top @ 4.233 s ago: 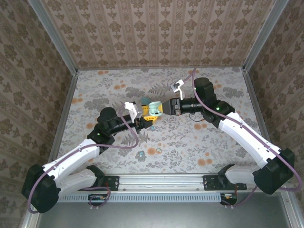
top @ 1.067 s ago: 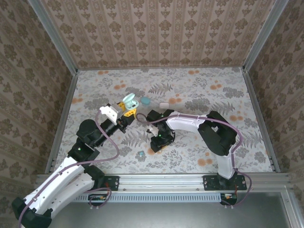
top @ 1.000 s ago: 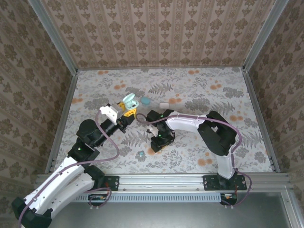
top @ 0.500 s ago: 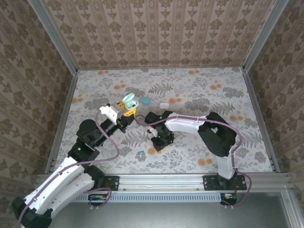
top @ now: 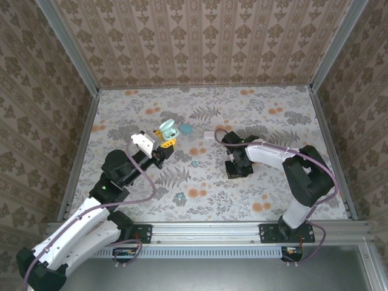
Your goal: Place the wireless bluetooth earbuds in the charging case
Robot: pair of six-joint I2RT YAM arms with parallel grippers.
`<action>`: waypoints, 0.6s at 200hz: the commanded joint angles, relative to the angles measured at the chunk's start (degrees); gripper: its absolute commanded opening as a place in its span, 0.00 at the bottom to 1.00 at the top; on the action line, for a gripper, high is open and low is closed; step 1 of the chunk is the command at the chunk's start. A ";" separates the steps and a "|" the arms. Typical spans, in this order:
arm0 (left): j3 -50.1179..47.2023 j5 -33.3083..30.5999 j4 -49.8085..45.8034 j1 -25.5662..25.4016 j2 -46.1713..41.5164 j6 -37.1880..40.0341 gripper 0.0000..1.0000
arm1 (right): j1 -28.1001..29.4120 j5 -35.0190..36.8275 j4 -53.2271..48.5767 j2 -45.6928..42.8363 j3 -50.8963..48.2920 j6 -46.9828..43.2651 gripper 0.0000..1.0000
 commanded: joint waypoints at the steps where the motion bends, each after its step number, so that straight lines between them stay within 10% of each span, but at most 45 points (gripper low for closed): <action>1: 1.86 0.91 2.73 0.52 0.25 -0.68 0.18 | -0.24 0.47 2.25 -1.30 -1.89 3.81 0.26; 120: 2.75 2.05 3.35 0.51 2.56 -1.33 0.18 | -0.16 -9.69 2.96 -4.74 -2.10 4.06 0.34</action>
